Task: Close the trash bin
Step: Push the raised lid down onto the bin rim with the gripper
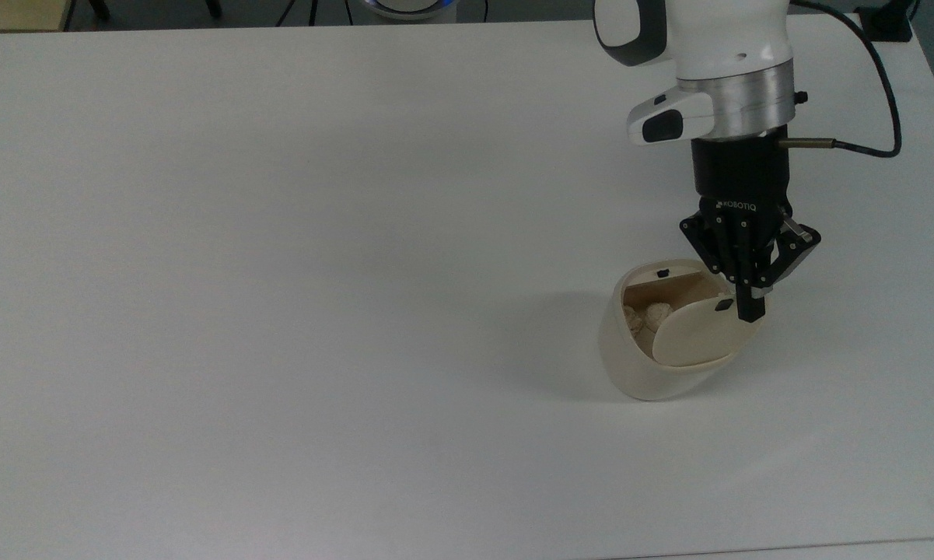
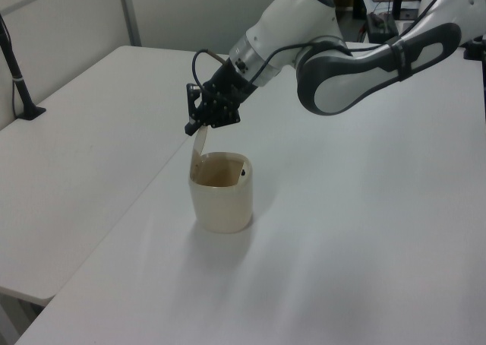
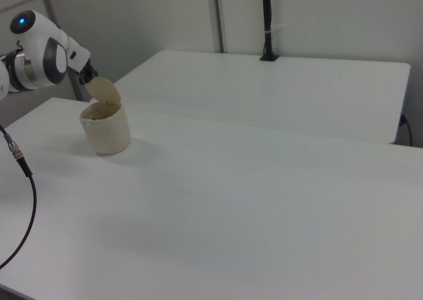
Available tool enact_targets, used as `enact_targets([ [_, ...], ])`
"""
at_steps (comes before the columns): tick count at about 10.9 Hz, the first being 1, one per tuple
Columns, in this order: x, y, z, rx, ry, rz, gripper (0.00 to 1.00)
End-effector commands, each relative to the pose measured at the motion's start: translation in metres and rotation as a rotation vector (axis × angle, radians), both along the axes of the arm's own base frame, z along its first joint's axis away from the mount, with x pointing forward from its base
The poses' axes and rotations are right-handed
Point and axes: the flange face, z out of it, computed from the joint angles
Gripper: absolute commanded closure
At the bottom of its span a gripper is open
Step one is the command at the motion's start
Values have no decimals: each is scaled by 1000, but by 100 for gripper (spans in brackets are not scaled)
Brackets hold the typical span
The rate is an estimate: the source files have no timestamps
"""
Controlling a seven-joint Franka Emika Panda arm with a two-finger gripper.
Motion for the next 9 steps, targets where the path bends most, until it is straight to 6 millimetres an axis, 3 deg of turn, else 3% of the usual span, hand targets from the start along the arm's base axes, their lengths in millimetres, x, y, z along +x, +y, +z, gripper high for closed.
enact_targets([
  [1,-7,0,-6,-21,6,-10,100],
  [4,-20,-11,2,-51,11,-3,100],
  [9,-28,-25,-23,-182,144,48,100],
])
